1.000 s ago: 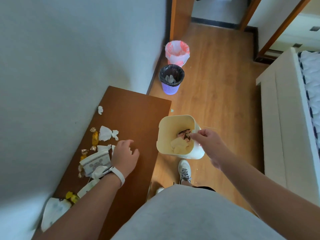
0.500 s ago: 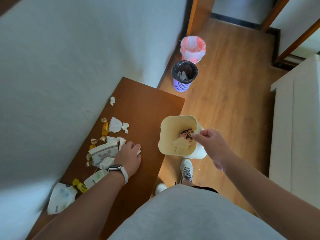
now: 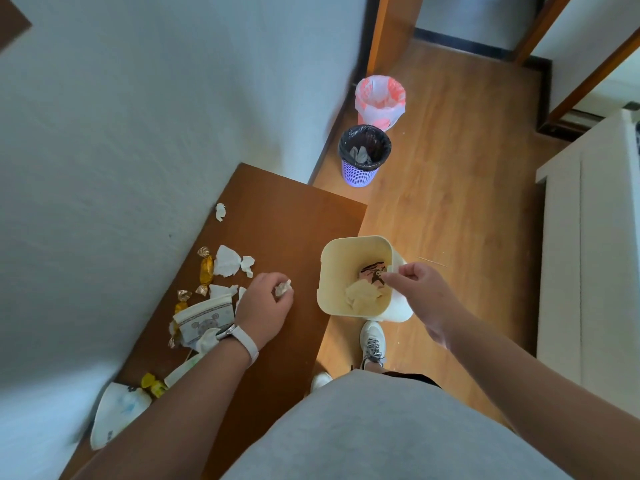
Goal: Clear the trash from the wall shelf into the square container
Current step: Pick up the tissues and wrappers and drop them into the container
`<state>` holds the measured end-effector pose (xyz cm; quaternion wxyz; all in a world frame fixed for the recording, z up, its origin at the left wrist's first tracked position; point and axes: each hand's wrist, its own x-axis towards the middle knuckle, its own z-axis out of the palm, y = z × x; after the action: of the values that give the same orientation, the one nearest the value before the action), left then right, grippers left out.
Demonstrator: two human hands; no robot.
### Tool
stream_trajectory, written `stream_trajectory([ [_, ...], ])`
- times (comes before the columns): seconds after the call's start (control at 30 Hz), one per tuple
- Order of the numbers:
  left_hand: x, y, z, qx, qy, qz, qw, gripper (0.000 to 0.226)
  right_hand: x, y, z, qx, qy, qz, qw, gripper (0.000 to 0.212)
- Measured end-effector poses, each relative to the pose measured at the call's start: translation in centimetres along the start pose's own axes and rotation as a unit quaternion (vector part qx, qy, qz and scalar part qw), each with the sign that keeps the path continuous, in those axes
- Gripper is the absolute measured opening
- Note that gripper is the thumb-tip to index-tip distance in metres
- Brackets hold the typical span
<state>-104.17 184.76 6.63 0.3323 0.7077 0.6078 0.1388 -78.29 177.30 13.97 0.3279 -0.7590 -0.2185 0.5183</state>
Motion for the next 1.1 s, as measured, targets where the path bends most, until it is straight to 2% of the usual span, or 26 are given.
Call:
stream_trajectory([
  [0.13, 0.2, 3.5, -0.4, -0.052, 0.025, 0.059, 0.997, 0.018, -0.3, -0.1, -0.1, 0.010, -0.001, -0.004, 1.000, 0.080],
  [0.27, 0.2, 7.0, 0.1, -0.082, 0.006, 0.132, 0.988, 0.020, -0.7, 0.1, -0.3, 0.013, 0.000, -0.008, 1.000, 0.077],
  [0.37, -0.1, 9.1, 1.4, -0.059, -0.035, 0.183, 0.981, 0.019, -0.9, 0.5, -0.5, 0.016, 0.003, -0.011, 1.000, 0.074],
  [0.53, -0.4, 10.0, 3.4, 0.019, -0.116, 0.223, 0.968, 0.029, -1.6, 1.1, -1.1, 0.020, 0.006, -0.010, 1.000, 0.071],
  [0.67, -0.3, 9.5, 3.7, 0.021, -0.110, 0.246, 0.963, 0.035, -1.7, 1.5, -1.4, 0.018, 0.012, -0.004, 1.000, 0.056],
  [0.77, -0.3, 8.5, 2.9, -0.002, -0.072, 0.244, 0.967, 0.044, -1.8, 1.4, -1.4, 0.010, 0.010, -0.007, 1.000, 0.059],
  [0.83, -0.3, 7.5, 2.1, -0.020, -0.034, 0.236, 0.971, 0.040, -2.0, 1.1, -1.3, 0.002, 0.010, -0.014, 1.000, 0.068],
  [0.93, -0.2, 5.0, 0.7, -0.021, 0.013, 0.186, 0.982, 0.032, -2.2, 0.5, -0.8, -0.006, 0.004, -0.027, 1.000, 0.072],
  [1.0, -0.4, 2.8, -0.3, -0.011, 0.040, 0.132, 0.990, 0.029, -2.4, 0.0, -0.3, -0.006, -0.002, -0.031, 0.999, 0.068],
  [1.1, -0.7, -0.4, -1.4, 0.026, 0.041, 0.053, 0.997, 0.035, -2.2, -0.2, 0.5, -0.012, -0.013, -0.041, 0.999, 0.047],
])
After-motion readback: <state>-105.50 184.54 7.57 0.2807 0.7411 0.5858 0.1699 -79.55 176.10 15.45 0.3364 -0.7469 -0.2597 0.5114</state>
